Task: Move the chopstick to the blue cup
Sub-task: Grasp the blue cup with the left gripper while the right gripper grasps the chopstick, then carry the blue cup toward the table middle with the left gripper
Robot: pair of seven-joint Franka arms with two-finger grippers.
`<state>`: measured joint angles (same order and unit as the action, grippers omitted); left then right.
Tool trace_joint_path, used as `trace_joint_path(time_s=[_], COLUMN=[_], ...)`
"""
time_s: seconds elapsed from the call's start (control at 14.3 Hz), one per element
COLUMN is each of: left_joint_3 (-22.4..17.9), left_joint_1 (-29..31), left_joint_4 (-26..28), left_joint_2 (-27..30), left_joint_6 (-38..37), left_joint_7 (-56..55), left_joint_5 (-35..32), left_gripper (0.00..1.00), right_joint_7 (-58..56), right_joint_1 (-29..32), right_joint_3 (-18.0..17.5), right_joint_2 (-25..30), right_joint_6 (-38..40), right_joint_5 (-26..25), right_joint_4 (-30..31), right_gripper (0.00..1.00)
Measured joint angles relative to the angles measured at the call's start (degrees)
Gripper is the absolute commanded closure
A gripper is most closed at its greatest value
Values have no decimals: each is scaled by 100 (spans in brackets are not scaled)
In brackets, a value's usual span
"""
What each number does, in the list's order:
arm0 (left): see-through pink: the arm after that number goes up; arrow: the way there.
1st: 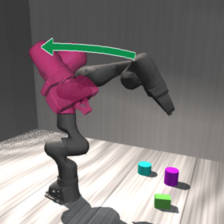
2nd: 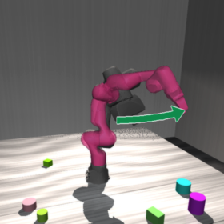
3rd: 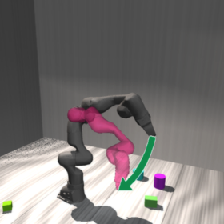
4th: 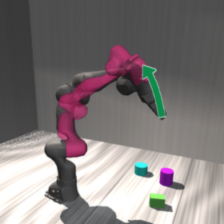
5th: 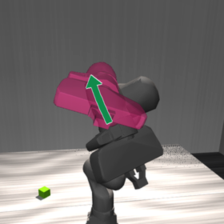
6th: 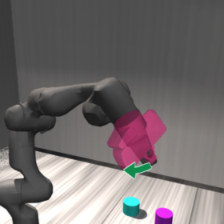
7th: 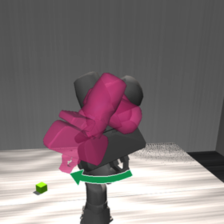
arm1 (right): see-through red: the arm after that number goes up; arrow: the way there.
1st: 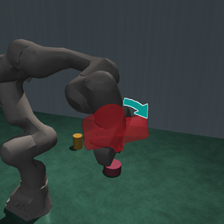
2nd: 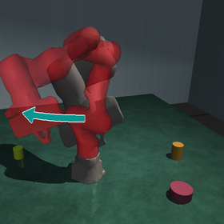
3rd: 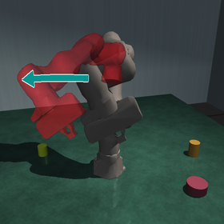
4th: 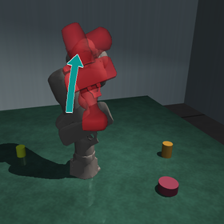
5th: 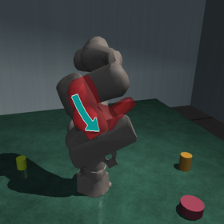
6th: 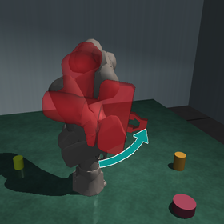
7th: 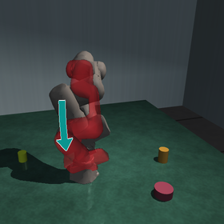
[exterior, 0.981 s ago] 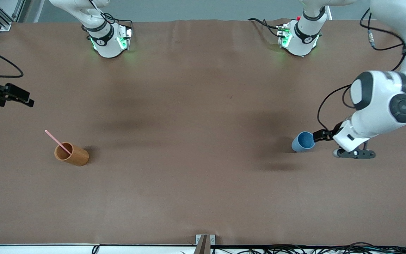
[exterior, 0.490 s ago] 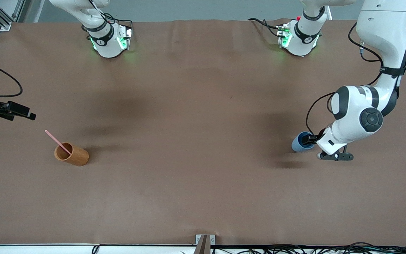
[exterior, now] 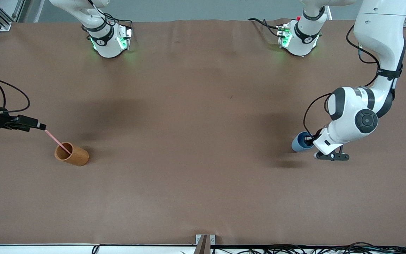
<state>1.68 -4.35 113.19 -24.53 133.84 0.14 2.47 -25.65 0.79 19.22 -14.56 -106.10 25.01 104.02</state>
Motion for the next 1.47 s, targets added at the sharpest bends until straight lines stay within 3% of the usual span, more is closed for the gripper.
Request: trace_joint_path(time_s=[0.21, 0.42, 0.56, 0.77, 0.91, 1.12, 1.33, 1.47], left_joint_3=[18, 146, 440, 1028, 1108, 1112, 1108, 1109], left_joint_1=[-22, -73, -229, -685, -1279, -2034, -2427, -2519], left_joint_4=[-91, -696, -1274, -1720, -1996, -2537, -3009, -3139], left_joint_2=[49, 204, 281, 169, -141, -847, -1494, -1701], left_joint_6=[24, -575, -1131, -1284, -1282, -1263, -1224, -1218], left_joint_7=[2, -384, -1353, -3164, -4218, -5498, -6077, -6299], left_joint_5=[-3, -1, -1, -3, -48, -281, -487, -617], left_gripper=[100, 100, 100, 100, 100, 100, 100, 100], right_joint_7=[-351, -786, -940, -973, -976, -981, -986, -991], right_joint_1=[37, 95, 108, 104, 100, 98, 95, 93], right_joint_3=[85, 164, 172, 169, 165, 163, 159, 158], right_joint_2=[-195, -298, -333, -345, -346, -346, -346, -345], right_joint_6=[-67, -322, -586, -869, -869, -851, -838, -836], right_joint_5=[392, 603, 640, 650, 652, 654, 689, 744], right_joint_4=[146, 409, 477, 477, 477, 480, 480, 473], right_gripper=[13, 40, 52, 60, 64, 83, 95, 98])
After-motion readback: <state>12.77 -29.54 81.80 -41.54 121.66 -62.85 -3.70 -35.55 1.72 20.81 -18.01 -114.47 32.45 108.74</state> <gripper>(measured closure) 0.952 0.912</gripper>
